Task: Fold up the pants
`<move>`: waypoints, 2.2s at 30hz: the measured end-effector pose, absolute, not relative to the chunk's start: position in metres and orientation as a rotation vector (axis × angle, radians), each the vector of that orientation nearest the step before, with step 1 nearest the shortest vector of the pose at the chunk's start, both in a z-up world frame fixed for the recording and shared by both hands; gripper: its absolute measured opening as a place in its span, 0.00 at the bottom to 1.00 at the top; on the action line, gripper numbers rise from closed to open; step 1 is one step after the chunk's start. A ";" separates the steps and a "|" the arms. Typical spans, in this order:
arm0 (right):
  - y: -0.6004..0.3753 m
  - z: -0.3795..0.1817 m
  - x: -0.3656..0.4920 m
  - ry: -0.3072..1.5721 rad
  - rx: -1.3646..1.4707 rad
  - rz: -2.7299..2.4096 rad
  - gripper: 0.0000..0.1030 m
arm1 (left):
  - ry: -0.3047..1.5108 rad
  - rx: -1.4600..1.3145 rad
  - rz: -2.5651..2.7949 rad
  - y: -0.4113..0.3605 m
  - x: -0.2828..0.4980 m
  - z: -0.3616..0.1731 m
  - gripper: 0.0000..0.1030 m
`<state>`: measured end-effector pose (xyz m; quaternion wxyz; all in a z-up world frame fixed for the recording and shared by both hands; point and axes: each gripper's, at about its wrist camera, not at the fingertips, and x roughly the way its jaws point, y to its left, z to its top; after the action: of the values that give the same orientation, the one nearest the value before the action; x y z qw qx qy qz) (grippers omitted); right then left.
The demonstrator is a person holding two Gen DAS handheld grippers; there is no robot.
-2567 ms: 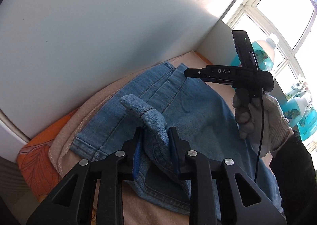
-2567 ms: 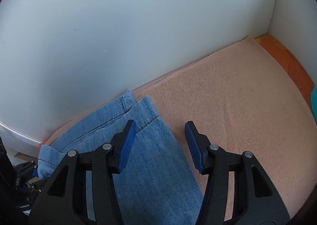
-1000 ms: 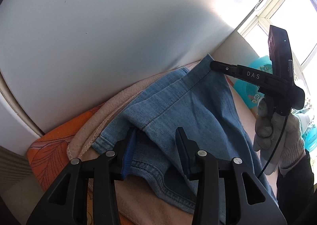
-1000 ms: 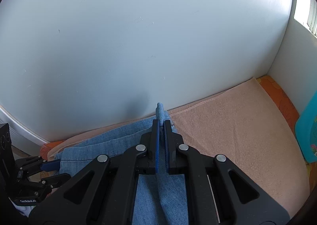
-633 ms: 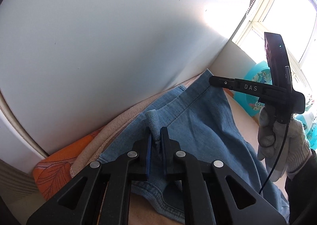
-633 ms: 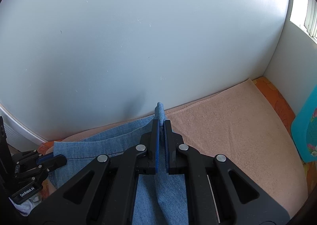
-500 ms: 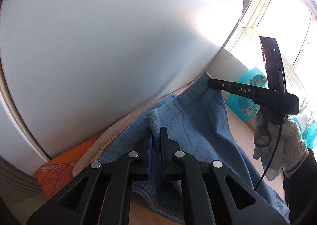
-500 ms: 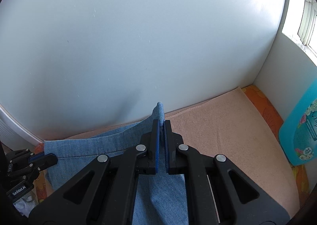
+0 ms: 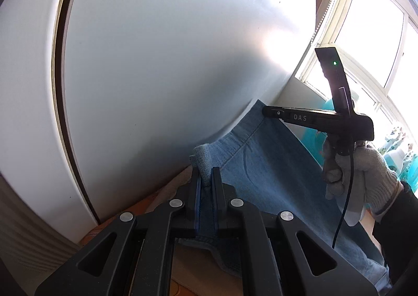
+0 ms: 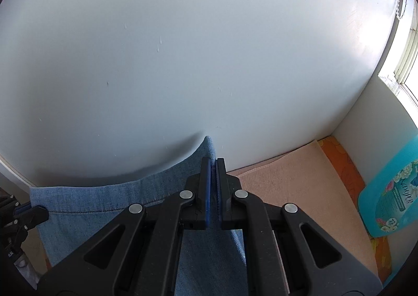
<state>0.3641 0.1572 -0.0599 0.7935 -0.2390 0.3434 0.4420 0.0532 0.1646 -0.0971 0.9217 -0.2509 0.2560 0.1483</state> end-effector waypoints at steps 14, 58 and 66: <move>0.148 -0.082 0.369 0.823 -0.466 0.950 0.45 | 0.647 -0.463 0.360 0.166 0.072 -0.114 0.20; -0.552 -0.017 0.140 0.764 0.426 -0.077 0.61 | 0.889 -0.186 -0.890 -0.196 0.105 -0.060 0.43; -0.624 -0.061 0.219 0.992 0.529 -0.260 0.61 | 0.974 -0.117 -0.968 -0.244 0.099 -0.084 0.43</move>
<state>0.2187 -0.6245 -0.0608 0.8382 0.2502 0.4687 -0.1230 0.0993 -0.2437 -0.0841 0.7720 -0.0542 0.4492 -0.4464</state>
